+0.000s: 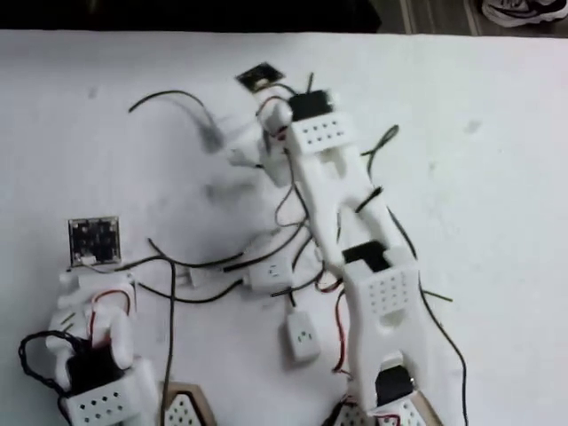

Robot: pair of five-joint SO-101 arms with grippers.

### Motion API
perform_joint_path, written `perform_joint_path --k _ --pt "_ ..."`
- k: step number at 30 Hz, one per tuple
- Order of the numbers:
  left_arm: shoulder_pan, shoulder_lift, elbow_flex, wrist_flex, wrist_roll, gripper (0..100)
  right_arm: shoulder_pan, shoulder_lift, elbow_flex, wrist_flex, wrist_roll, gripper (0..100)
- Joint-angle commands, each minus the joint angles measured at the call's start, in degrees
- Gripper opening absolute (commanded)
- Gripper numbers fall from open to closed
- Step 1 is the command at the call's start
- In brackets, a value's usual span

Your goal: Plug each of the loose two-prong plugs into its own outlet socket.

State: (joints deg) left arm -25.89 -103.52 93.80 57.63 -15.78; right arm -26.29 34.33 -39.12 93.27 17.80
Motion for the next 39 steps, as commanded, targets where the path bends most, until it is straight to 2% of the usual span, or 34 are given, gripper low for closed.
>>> perform_joint_path --k 1,7,12,16,22,34,39 --pt "-0.2 -0.4 -0.5 -1.6 -0.7 3 -5.2 -5.3 -0.6 2.0 0.4 2.3" --pt "-0.2 -0.4 -0.5 -1.6 -0.8 3 -13.5 -7.0 -0.6 5.1 -0.1 19.5" --pt "-0.2 -0.4 -0.5 -1.6 -0.8 3 -15.0 -12.4 -0.6 4.9 -0.1 18.0" --pt "-0.2 -0.4 -0.6 -1.6 -0.8 3 -12.8 -14.7 -0.1 4.9 -0.1 16.9" --pt "-0.2 -0.4 -0.6 -1.6 -0.8 3 -12.7 -14.8 7.4 4.5 -0.1 17.0" --pt "-0.2 -0.4 -0.6 -1.6 -0.9 3 -13.8 -14.7 26.5 -21.9 0.0 17.0" --pt "-0.2 -0.4 -0.6 -1.6 -0.9 3 -13.9 -14.7 33.7 -29.3 0.4 17.0"
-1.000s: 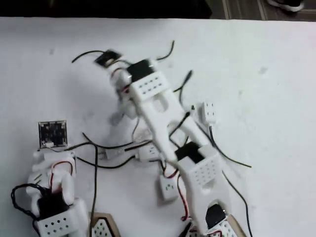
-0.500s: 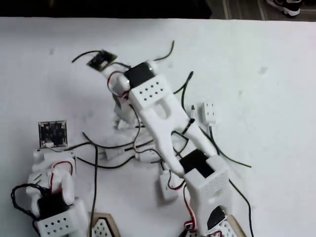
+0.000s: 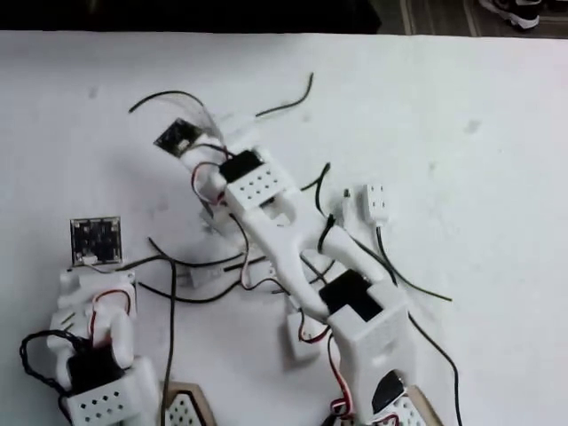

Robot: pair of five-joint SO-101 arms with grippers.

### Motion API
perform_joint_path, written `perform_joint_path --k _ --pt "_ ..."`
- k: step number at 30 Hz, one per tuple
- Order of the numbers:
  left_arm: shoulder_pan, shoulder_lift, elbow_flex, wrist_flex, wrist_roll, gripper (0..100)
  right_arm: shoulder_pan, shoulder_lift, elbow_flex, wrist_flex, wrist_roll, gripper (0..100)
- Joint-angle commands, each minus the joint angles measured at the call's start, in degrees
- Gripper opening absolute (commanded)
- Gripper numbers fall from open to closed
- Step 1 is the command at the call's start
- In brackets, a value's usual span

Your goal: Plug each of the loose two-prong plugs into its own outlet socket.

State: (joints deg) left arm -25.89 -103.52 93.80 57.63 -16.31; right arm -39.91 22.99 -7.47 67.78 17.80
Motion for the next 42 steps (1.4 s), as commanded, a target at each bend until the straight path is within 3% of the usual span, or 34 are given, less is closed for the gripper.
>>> perform_joint_path --k 1,15,20,23,42 --pt "-0.2 -0.4 -0.6 -1.6 -0.4 3 -0.3 -3.4 3.0 -4.9 0.4 17.0" --pt "-0.2 -0.4 -0.6 -1.5 -0.4 3 3.6 2.2 5.4 -12.9 0.0 15.9" --pt "-0.2 -0.4 -0.6 -1.6 -0.4 3 4.6 2.6 3.2 -12.9 0.1 2.7" --pt "-0.2 -0.4 -0.6 -1.6 -0.4 3 4.7 1.4 2.4 -10.9 -0.1 2.2" --pt "-0.2 -0.4 -0.5 -1.6 -0.4 3 5.5 -34.6 1.7 -0.6 0.4 1.8"
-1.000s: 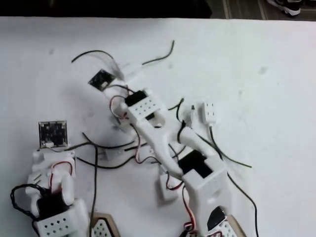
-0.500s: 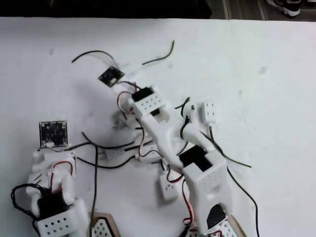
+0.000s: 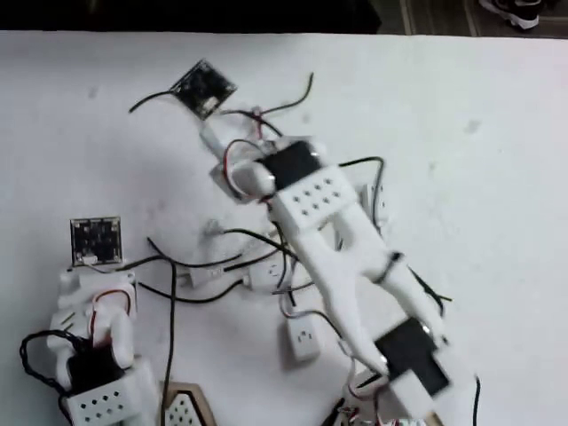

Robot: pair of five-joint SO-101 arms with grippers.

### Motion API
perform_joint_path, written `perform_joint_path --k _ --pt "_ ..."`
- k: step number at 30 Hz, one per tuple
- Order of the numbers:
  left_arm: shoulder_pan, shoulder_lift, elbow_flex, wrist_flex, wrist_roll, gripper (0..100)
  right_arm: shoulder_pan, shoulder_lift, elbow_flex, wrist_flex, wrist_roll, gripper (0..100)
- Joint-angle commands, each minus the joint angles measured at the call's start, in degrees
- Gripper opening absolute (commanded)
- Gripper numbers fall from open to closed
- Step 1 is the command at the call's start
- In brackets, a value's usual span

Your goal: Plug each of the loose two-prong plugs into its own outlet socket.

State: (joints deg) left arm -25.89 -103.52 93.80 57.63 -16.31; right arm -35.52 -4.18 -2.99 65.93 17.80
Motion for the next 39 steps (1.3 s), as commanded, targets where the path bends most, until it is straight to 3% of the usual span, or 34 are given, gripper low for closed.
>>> perform_joint_path --k 1,10,15,19,26,35,39 --pt "-0.2 -0.4 -0.5 -1.6 -0.4 3 1.4 -9.2 -2.8 1.7 0.4 1.8" --pt "-0.2 -0.4 -0.5 -1.6 -0.4 3 4.3 -19.8 -2.8 4.7 -0.4 1.8" --pt "-0.2 -0.4 -0.5 -1.6 -0.4 3 -0.7 -20.4 -1.5 8.7 -18.4 1.8" --pt "-0.2 -0.4 -0.5 -1.6 -0.4 3 -4.5 -20.4 4.5 5.5 -32.1 1.8" --pt "-0.2 -0.4 -0.5 -1.6 -0.4 3 -5.2 -20.4 22.9 -13.2 -45.5 1.8" --pt "-0.2 -0.4 -0.5 -1.6 -0.4 3 -5.1 -20.4 49.4 -51.4 -47.3 2.1" --pt "-0.2 -0.4 -0.5 -1.6 -0.4 3 -5.1 -17.6 53.3 -58.4 -47.2 2.2"
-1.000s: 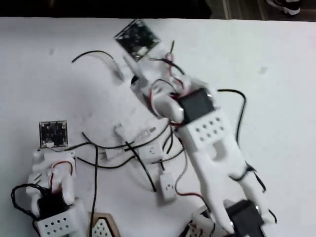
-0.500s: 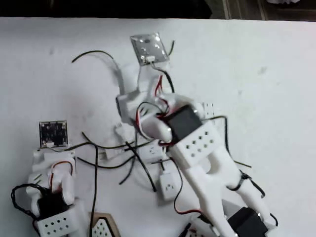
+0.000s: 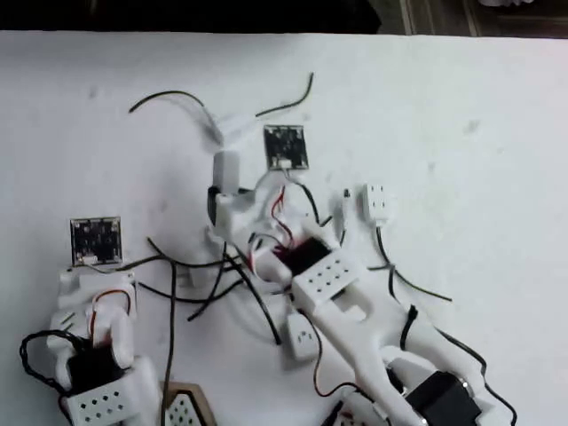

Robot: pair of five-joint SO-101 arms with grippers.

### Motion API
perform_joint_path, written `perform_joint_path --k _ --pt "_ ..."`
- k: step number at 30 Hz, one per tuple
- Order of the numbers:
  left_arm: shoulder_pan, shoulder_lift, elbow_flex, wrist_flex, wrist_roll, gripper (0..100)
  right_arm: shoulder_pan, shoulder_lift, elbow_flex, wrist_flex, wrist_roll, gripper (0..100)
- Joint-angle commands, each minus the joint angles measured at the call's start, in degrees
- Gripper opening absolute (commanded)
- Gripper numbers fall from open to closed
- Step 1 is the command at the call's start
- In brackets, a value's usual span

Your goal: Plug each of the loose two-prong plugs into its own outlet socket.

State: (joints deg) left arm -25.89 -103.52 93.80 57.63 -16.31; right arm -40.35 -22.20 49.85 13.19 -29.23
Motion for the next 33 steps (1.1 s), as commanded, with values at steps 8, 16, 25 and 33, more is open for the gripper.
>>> perform_joint_path --k 8,16,25,33 --pt "-0.2 -0.4 -0.5 -1.5 -0.4 3 0.0 17.2 -6.5 -5.5 -0.4 19.4" --pt "-0.2 -0.4 -0.5 -1.5 -0.4 3 1.4 21.6 -8.5 -5.5 -0.2 28.5" --pt "-0.2 -0.4 -0.5 -1.5 -0.4 3 0.0 10.5 -8.5 -0.6 6.2 28.3" --pt "-0.2 -0.4 -0.5 -1.6 -0.4 3 -3.6 14.0 -13.3 0.3 15.5 28.3"
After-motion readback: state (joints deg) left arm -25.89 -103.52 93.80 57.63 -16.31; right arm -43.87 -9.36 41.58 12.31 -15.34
